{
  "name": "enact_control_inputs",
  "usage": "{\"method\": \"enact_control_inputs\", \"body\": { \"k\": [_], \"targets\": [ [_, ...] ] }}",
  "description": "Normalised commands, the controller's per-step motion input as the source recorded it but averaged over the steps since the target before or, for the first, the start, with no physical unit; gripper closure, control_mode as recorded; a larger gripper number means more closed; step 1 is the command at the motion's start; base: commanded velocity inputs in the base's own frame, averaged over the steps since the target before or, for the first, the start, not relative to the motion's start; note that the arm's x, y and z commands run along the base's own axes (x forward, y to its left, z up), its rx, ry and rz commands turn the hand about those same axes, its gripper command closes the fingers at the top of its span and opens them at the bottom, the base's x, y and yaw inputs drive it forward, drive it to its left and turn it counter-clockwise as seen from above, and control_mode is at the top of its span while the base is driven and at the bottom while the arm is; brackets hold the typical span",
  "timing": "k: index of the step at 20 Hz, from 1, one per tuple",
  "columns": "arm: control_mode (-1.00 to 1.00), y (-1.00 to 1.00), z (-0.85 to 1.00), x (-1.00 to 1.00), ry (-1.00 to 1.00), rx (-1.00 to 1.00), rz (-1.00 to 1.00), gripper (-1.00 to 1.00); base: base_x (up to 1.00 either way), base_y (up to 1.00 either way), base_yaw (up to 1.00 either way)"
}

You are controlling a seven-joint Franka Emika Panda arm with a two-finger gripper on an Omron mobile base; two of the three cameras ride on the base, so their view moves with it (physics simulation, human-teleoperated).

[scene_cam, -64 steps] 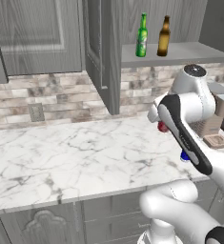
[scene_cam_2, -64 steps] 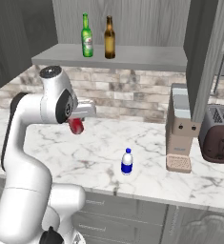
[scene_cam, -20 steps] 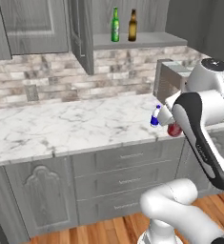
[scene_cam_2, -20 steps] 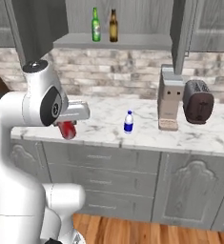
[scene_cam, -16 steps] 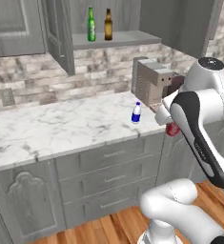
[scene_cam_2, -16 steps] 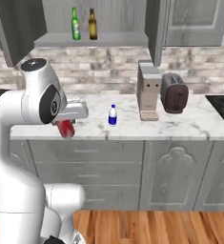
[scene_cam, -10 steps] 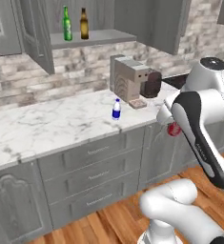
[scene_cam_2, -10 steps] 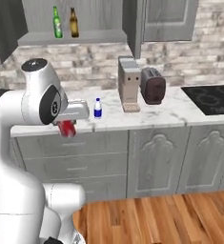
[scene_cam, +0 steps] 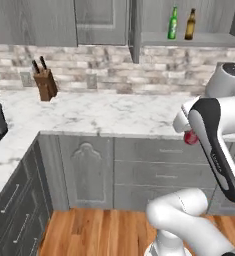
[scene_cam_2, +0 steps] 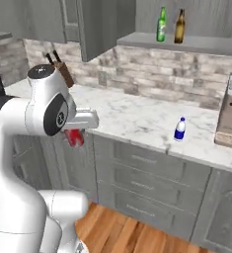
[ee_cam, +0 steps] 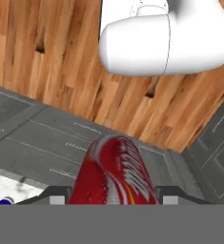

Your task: Sort all alcoholic drinks to one cabinet, and non-alcoholic drinks to the other.

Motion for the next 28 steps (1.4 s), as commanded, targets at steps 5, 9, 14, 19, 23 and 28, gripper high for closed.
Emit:
{"method": "enact_control_inputs", "body": {
  "k": [5, 9, 14, 19, 23, 28],
  "targets": [
    [1.0, 0.0, 0.0, 0.0, 0.0, 0.0, 0.0, 1.0, 0.0, 0.03, 1.0],
    [1.0, 0.0, 0.0, 0.0, 0.0, 0.0, 0.0, 1.0, 0.18, 0.0, 0.92],
    [1.0, 0.0, 0.0, 0.0, 0.0, 0.0, 0.0, 1.0, 0.7, -0.07, 0.62],
    [1.0, 0.0, 0.0, 0.0, 0.0, 0.0, 0.0, 1.0, 0.76, -0.43, 0.4],
    [1.0, 0.0, 0.0, 0.0, 0.0, 0.0, 0.0, 1.0, 0.78, -0.49, 0.33],
    [1.0, 0.0, 0.0, 0.0, 0.0, 0.0, 0.0, 1.0, 0.66, -0.13, 0.36]
  ]
}}
